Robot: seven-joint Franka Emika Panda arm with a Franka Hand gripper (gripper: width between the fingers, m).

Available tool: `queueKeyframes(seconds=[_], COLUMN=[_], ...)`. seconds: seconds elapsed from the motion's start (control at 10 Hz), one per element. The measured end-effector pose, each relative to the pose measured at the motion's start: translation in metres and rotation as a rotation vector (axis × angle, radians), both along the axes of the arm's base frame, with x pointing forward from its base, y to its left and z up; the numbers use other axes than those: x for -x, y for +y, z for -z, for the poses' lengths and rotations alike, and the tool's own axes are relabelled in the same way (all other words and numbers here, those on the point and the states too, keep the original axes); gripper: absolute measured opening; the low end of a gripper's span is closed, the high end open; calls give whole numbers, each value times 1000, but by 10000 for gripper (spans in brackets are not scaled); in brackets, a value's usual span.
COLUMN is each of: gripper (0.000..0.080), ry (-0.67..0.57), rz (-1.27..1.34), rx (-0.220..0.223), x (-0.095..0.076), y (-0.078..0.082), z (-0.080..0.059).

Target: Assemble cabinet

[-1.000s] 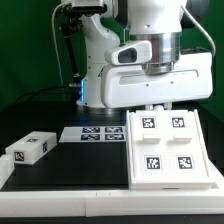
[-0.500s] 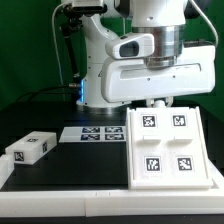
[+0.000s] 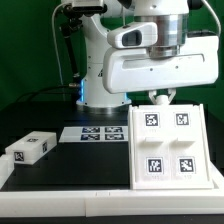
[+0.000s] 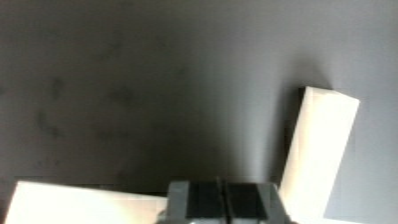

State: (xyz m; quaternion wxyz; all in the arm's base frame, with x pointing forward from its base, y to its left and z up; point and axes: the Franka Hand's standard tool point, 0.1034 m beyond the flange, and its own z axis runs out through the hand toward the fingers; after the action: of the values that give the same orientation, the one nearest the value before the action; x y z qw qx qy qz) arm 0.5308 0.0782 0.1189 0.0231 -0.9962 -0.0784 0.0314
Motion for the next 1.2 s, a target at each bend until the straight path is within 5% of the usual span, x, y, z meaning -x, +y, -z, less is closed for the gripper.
queueKeyframes(seconds=[0.5, 1.0, 1.2], gripper=[1, 1, 1], ry=[4, 32, 35], rz=[0, 2, -3], rx=[0, 2, 2], x=[-1, -19, -20], y=[0, -1, 6], z=[0, -23, -22])
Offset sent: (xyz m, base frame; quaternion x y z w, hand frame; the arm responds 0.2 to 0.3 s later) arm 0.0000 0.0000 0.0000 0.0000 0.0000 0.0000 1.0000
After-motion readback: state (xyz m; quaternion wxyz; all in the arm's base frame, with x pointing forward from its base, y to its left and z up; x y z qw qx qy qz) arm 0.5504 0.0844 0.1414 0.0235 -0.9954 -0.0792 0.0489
